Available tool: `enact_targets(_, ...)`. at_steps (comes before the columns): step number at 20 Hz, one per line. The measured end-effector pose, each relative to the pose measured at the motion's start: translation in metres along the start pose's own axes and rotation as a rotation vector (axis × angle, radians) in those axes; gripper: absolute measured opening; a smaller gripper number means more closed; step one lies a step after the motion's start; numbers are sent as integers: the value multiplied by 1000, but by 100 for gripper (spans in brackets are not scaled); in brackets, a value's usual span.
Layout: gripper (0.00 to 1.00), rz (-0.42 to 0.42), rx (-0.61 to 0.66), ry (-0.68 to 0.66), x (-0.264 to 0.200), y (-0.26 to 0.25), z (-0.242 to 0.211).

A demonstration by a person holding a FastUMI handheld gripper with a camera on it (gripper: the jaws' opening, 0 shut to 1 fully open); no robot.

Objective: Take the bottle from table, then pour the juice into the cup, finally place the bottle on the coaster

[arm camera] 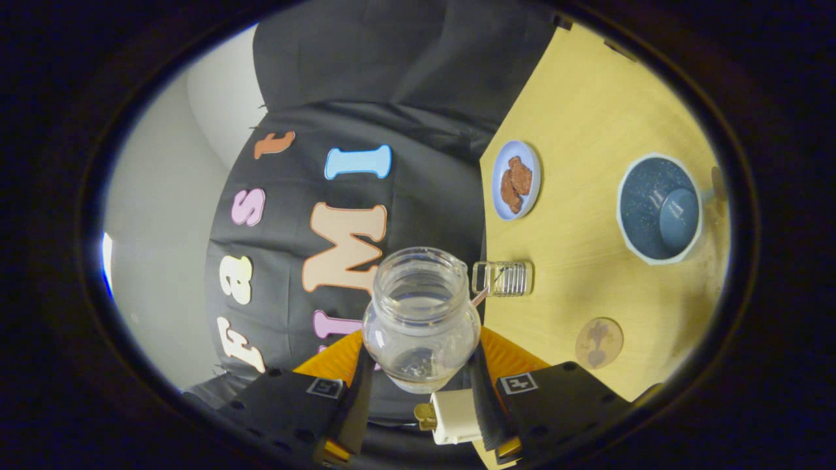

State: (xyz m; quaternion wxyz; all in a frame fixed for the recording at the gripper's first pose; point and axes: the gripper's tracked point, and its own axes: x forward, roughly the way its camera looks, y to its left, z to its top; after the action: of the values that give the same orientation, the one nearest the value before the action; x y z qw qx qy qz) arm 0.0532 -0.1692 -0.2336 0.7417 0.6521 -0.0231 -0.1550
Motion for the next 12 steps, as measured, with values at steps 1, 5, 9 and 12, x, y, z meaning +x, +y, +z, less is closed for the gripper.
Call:
enact_targets(1,72,4,15,-3,1,0,2)
enact_targets(5,72,31,70,-25,1,5,9)
enact_targets(9,72,43,106,-43,-1,7,13)
enact_targets(12,72,52,134,-57,-2,8,21)
